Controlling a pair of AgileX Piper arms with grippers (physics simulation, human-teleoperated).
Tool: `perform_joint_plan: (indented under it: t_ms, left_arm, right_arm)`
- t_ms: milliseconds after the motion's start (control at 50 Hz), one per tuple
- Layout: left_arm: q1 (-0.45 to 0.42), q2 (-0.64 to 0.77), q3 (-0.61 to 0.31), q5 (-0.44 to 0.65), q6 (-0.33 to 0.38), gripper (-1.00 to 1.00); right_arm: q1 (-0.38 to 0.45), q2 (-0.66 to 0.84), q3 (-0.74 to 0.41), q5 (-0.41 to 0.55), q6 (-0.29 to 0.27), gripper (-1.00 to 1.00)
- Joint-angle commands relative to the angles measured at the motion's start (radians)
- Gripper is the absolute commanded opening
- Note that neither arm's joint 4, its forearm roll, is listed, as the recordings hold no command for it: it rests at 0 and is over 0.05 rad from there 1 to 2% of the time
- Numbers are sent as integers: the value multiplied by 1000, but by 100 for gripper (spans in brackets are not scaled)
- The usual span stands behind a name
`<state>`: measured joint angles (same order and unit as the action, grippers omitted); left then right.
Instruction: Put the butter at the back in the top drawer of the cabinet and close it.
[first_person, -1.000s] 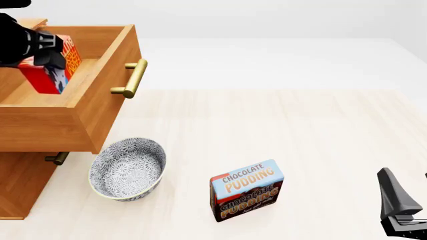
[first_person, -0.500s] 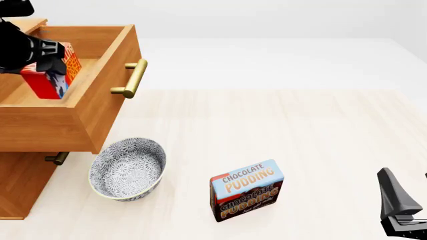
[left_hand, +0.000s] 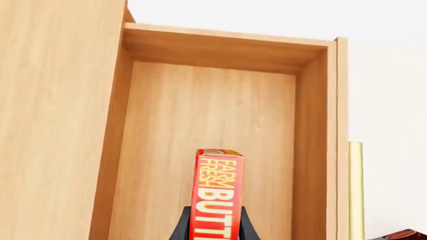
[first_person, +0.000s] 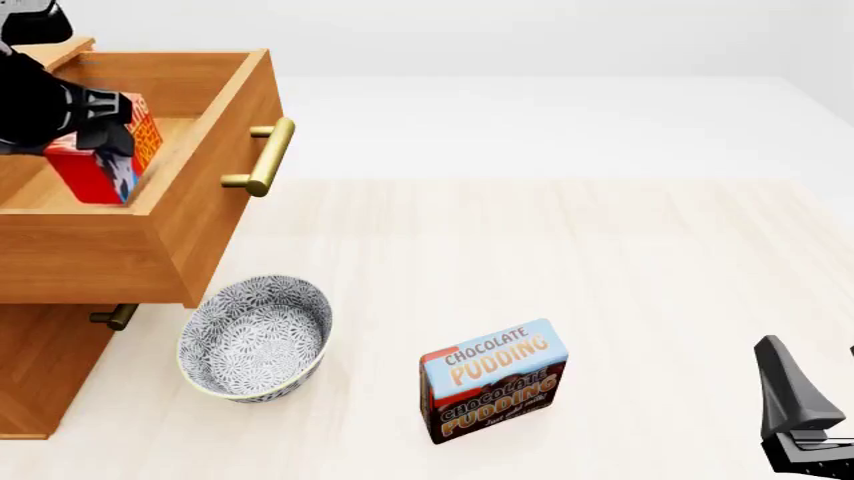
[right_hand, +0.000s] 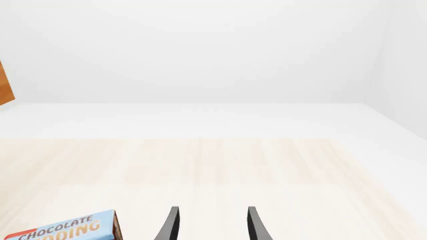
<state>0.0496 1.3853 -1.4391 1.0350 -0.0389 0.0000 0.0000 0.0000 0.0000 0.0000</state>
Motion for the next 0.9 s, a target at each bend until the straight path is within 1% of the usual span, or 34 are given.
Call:
perform_joint_plan:
  t_ms: [20,380,400,740,820,880,900]
  left_arm:
    - [5,-7,0,-12,17,-100]
    - [3,-3,-2,-25,17,-100]
    - [4,-3,1,-26,16,100]
    - [-7,-14,-22,-11,16,100]
    - [-15,-20,-37,-4,11,100]
    - [-50,-22,-58,1,-14,100]
    - [-45,-24,-54,0,-9,100]
  right_arm:
    - [0,0,0,0,0,100]
    - [0,0,0,0,0,100]
    - [0,0,0,0,0,100]
    - [0,0,0,0,0,100]
    - [0,0,0,0,0,100]
    - [0,0,0,0,0,100]
    - [0,0,0,0,0,100]
